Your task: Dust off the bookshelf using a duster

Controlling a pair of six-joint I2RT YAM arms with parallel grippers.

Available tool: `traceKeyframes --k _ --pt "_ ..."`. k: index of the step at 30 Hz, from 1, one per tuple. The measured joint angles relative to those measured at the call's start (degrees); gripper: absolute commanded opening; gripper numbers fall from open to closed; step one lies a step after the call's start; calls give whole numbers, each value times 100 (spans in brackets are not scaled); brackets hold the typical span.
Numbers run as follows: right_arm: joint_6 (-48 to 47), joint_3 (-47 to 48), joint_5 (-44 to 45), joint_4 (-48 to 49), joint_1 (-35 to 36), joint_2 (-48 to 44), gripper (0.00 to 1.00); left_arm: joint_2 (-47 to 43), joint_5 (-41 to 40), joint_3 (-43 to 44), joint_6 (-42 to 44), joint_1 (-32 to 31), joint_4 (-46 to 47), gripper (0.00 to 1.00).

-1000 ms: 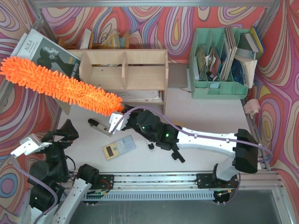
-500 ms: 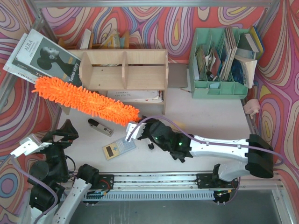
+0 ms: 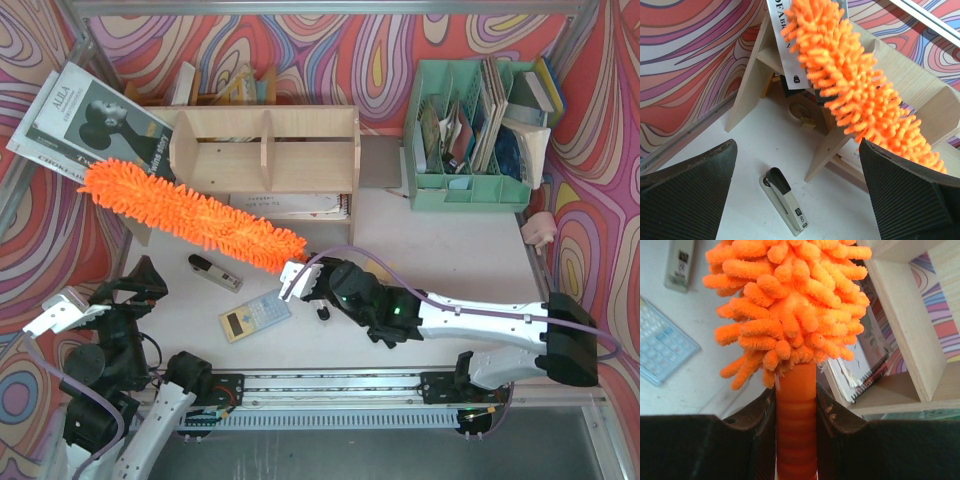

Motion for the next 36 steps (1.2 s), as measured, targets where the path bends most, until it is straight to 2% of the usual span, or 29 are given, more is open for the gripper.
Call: traceKeyframes --k 4,8,13,17,26,36 --pt "352 431 -243 -50 105 2 0 0 -37 -2 0 0 0 98" --pt "1134 986 -404 125 195 125 0 0 -39 -2 0 0 2 98" --pt "1993 1572 -417 643 378 728 0 0 -39 -7 0 0 9 98" --pt "2455 1982 -409 682 564 1414 0 0 -39 -20 0 0 22 98" --pt "3578 2608 -341 555 660 2420 0 0 -37 -26 0 0 22 98" --pt "4677 2892 201 382 664 2920 0 0 -35 -26 -2 0 22 98"
